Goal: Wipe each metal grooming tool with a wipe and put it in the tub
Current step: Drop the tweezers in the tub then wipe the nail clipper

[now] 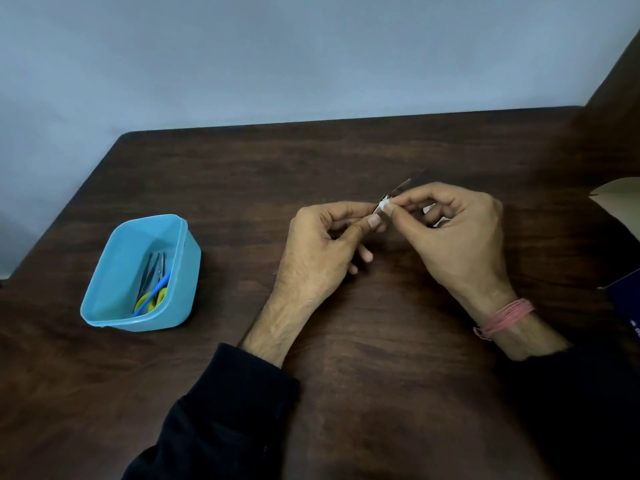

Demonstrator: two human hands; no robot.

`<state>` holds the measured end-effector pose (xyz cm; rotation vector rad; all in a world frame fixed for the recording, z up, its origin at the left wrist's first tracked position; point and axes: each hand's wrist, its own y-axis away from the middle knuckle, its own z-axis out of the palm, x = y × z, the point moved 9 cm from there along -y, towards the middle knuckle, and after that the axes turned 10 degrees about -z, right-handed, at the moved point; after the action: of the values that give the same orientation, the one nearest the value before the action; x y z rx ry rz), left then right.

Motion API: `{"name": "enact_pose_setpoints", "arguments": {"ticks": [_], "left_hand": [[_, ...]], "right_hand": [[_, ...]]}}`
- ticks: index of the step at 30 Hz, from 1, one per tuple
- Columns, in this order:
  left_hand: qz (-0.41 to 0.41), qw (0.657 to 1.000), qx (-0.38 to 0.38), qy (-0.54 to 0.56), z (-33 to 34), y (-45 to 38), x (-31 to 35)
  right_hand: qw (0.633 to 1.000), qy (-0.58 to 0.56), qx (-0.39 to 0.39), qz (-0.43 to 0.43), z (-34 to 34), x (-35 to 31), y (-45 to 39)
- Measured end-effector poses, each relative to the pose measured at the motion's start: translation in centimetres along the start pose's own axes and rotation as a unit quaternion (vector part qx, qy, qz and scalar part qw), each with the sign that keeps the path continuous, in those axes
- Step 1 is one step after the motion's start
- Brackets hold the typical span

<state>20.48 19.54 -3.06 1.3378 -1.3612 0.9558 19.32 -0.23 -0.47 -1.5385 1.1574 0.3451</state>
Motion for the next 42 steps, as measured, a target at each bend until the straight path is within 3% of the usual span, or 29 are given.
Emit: {"name": "enact_pose_setpoints", "arguments": {"ticks": [4, 16, 20, 42], "left_hand": [[-0.004, 1.000, 0.001, 0.011, 0.0, 0.0, 0.0], [-0.008, 1.000, 0.016, -0.005, -0.1, 0.2, 0.1], [-0.005, 1.000, 0.014, -0.020, -0.2, 0.3, 0.3], [-0.009, 1.000, 0.014, -0.019, -0.1, 0.5, 0.4]], "right_hand": [[1.000, -0.005, -0.029, -0.005, 0.5, -0.3, 0.1], [1.000, 0.026, -0.002, -0.006, 0.0, -0.1, 0.1], [0.997, 0.044, -0.036, -0.054, 0.8, -1.3, 0.2], [0.994, 0.065, -0.048, -0.076, 0.8, -1.5, 0.2]]}}
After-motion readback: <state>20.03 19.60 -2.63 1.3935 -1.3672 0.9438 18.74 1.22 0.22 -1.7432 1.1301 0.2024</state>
